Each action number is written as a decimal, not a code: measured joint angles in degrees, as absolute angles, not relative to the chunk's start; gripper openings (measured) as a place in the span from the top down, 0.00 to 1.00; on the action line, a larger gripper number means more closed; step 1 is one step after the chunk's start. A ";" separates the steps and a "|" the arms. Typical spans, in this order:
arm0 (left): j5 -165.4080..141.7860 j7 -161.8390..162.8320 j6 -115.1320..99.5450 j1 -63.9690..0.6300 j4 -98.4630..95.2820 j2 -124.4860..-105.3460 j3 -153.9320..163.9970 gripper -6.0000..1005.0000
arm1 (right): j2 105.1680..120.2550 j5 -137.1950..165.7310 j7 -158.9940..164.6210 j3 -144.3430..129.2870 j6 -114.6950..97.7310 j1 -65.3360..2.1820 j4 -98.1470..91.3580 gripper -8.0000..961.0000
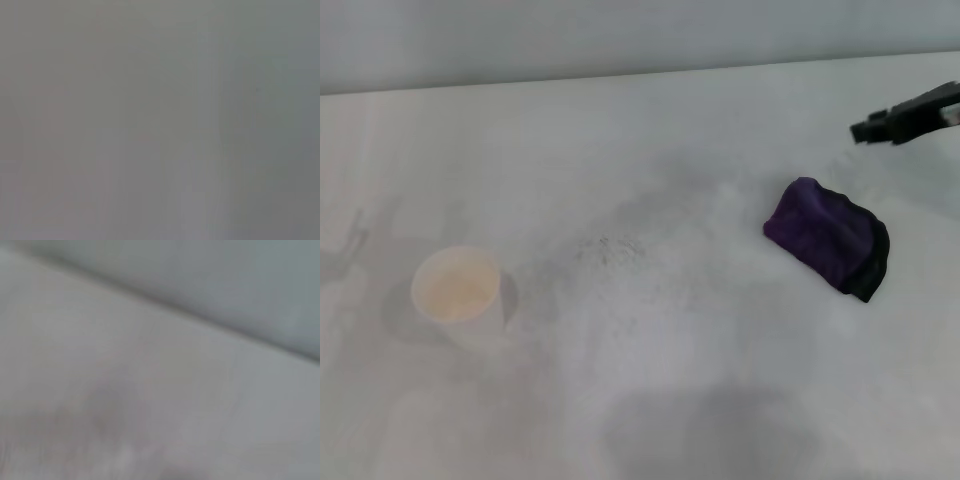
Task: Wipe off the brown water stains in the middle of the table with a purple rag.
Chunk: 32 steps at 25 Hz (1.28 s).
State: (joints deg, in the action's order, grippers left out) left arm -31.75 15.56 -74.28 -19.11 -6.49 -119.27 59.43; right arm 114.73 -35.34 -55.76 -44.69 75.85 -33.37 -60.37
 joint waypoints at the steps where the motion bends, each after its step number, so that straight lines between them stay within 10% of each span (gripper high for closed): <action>1: -31.35 15.56 -73.95 -19.29 -6.25 -119.27 59.42 0.13 | 114.58 -37.38 -57.94 -42.18 75.68 -32.84 -59.84 0.68; 32: -26.18 12.28 -70.79 -19.01 -5.64 -119.39 59.42 0.13 | 114.68 -107.30 -143.52 -18.53 69.83 -17.95 -17.63 0.69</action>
